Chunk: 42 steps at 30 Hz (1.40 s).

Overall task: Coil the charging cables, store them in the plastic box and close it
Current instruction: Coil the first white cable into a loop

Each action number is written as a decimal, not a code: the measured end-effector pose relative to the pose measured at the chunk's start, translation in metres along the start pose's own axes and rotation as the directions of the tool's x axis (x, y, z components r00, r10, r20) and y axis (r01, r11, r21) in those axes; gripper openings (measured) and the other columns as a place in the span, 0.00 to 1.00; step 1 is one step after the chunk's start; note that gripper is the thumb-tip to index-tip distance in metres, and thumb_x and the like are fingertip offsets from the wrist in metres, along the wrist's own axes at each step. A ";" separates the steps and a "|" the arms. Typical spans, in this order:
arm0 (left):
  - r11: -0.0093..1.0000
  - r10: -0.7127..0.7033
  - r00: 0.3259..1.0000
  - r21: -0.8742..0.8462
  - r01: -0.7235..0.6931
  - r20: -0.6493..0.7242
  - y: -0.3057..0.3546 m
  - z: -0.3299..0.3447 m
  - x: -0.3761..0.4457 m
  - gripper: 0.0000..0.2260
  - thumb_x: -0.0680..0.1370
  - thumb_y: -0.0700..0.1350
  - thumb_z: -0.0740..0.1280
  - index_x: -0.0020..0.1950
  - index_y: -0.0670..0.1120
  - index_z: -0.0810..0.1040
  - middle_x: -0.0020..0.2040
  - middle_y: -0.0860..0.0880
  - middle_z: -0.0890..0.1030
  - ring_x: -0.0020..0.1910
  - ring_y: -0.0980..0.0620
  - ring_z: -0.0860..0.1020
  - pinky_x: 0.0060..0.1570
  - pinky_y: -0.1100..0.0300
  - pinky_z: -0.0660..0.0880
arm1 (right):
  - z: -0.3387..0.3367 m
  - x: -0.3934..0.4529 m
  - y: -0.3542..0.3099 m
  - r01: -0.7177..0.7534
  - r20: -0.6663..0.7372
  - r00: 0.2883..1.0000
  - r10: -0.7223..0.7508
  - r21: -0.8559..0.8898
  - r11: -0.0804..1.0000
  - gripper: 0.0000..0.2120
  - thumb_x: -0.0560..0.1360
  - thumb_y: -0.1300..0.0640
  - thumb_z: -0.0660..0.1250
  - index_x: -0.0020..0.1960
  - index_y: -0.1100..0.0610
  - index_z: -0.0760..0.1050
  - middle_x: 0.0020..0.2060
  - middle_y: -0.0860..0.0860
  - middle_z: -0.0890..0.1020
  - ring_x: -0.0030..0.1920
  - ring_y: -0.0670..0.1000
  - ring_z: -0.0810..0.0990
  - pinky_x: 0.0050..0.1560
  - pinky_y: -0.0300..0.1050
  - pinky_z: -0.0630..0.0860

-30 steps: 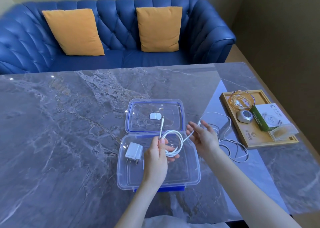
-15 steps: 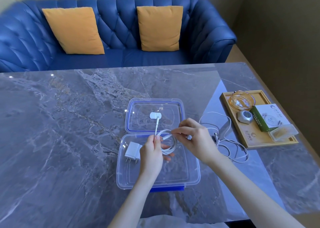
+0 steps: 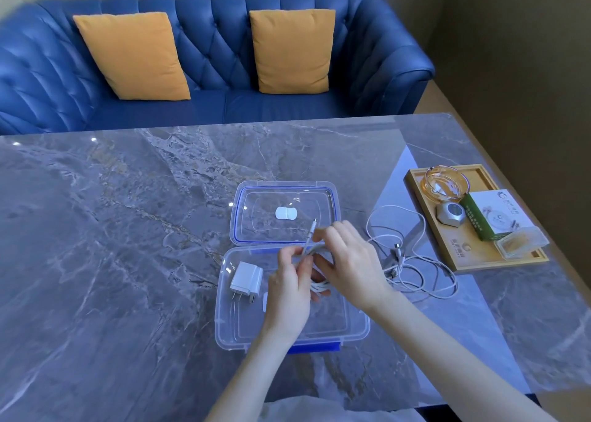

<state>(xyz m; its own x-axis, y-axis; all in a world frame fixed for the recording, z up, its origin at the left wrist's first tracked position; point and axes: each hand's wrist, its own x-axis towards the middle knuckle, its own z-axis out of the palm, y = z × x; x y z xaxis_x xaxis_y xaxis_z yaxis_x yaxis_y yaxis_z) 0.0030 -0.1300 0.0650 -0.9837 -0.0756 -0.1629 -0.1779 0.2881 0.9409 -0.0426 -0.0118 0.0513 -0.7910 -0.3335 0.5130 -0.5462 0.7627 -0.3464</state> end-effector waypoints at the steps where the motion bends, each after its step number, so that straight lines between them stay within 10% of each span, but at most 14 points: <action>1: 1.000 0.011 1.000 -0.010 -0.011 -0.001 0.000 -0.001 0.000 0.01 0.80 0.42 0.56 0.50 0.47 0.66 0.34 0.51 0.79 0.23 0.59 0.78 0.26 0.68 0.72 | 0.000 -0.001 0.002 -0.058 -0.011 0.998 0.059 0.041 0.997 0.17 0.62 0.61 0.70 0.47 0.54 0.67 0.37 0.51 0.77 0.41 0.48 0.69 0.33 0.42 0.67; 6: 1.000 0.008 0.998 0.018 -0.009 0.069 -0.002 -0.005 0.001 0.05 0.80 0.44 0.57 0.46 0.45 0.69 0.36 0.50 0.81 0.28 0.49 0.79 0.31 0.60 0.75 | -0.013 0.004 0.003 -0.450 0.365 0.875 0.320 0.366 0.814 0.19 0.69 0.61 0.67 0.58 0.56 0.70 0.35 0.49 0.75 0.34 0.45 0.70 0.38 0.36 0.68; 11: 1.000 0.005 0.995 -0.012 -0.004 0.096 -0.003 -0.006 0.004 0.07 0.80 0.46 0.58 0.45 0.46 0.71 0.38 0.49 0.83 0.33 0.37 0.80 0.31 0.53 0.75 | -0.015 0.008 -0.001 -0.777 0.631 0.627 0.458 0.550 0.306 0.18 0.70 0.67 0.67 0.58 0.59 0.70 0.30 0.50 0.79 0.28 0.44 0.76 0.38 0.40 0.75; 21: 0.993 0.001 0.988 -0.118 0.017 0.155 -0.003 -0.014 0.007 0.09 0.80 0.44 0.58 0.44 0.47 0.75 0.30 0.51 0.80 0.28 0.48 0.81 0.26 0.61 0.71 | -0.021 0.015 0.016 -0.799 0.910 0.412 0.047 0.385 -0.462 0.20 0.68 0.51 0.56 0.51 0.61 0.79 0.46 0.57 0.83 0.45 0.55 0.82 0.47 0.52 0.74; 32: 0.971 0.000 0.905 -0.215 0.101 0.426 0.011 -0.020 0.003 0.10 0.80 0.45 0.56 0.42 0.45 0.73 0.28 0.49 0.81 0.29 0.48 0.82 0.26 0.63 0.72 | -0.025 0.030 0.021 -0.824 0.918 0.394 0.057 0.380 -0.420 0.20 0.72 0.53 0.54 0.47 0.59 0.83 0.47 0.54 0.85 0.44 0.48 0.84 0.52 0.46 0.71; 38: 0.970 -0.026 0.890 -0.206 0.133 0.456 0.011 -0.019 0.005 0.10 0.80 0.45 0.56 0.48 0.43 0.76 0.28 0.50 0.81 0.28 0.49 0.81 0.27 0.63 0.71 | -0.031 0.038 0.019 -0.879 0.908 0.414 -0.063 0.381 -0.288 0.33 0.72 0.39 0.47 0.47 0.60 0.83 0.48 0.55 0.85 0.43 0.51 0.83 0.36 0.39 0.76; 42: 0.955 -0.024 0.932 -0.267 0.129 0.363 0.010 -0.014 0.003 0.10 0.80 0.44 0.56 0.47 0.45 0.75 0.27 0.51 0.80 0.26 0.51 0.80 0.26 0.64 0.70 | -0.029 0.040 0.020 -0.906 0.915 0.402 0.037 0.404 -0.125 0.29 0.71 0.38 0.54 0.48 0.60 0.82 0.48 0.60 0.81 0.51 0.60 0.74 0.48 0.44 0.75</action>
<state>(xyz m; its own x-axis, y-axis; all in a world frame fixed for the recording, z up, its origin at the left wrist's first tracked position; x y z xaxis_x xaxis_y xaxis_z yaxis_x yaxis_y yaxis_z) -0.0015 -0.1405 0.0780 -0.9208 0.2689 -0.2824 -0.2902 0.0110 0.9569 -0.0771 0.0058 0.0874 -0.5906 -0.6130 -0.5249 0.6741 -0.0171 -0.7385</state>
